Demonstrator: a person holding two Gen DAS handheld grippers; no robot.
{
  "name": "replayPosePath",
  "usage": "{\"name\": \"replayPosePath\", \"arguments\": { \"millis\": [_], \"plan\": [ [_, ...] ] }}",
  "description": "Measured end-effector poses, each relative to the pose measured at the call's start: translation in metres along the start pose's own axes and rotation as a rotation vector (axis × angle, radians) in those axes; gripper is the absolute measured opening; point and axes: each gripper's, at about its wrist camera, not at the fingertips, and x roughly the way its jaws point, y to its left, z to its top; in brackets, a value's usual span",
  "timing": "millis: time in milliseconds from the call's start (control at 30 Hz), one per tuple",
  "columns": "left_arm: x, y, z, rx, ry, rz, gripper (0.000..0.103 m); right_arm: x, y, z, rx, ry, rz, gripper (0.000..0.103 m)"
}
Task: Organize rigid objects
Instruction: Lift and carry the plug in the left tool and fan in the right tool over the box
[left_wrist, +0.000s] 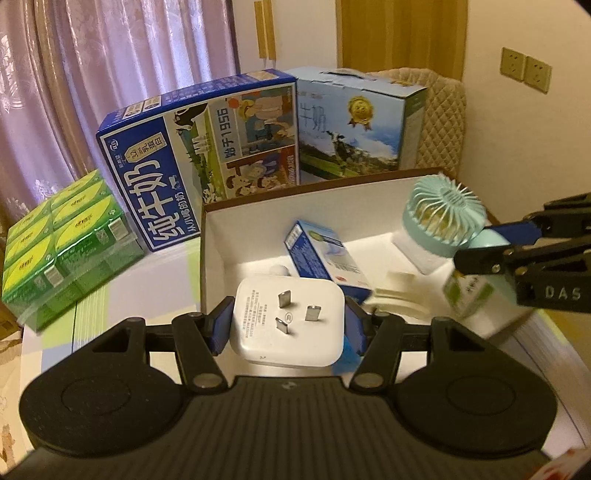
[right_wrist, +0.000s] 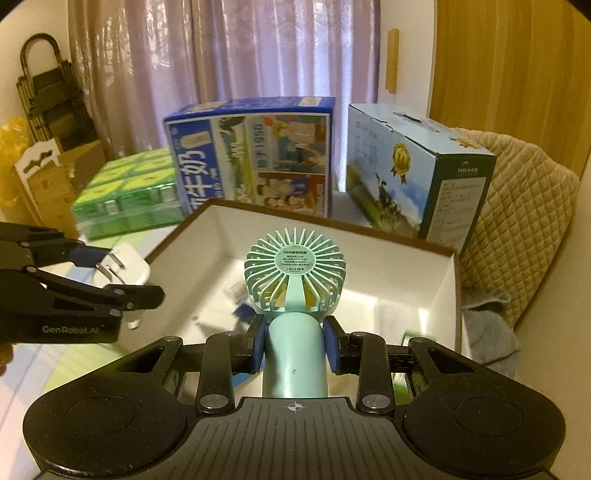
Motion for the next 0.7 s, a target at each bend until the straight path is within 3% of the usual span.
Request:
{"name": "replayPosePath", "arguments": {
  "millis": [367,700],
  "plan": [
    [0.068,0.011,0.025,0.042,0.084,0.023,0.056,0.065,-0.033,0.019,-0.016,0.091,-0.047,0.030],
    [0.103,0.013,0.032,0.078,0.128,0.022,0.056,0.108,-0.048,0.026,-0.039,0.182,-0.076,0.030]
  ]
}}
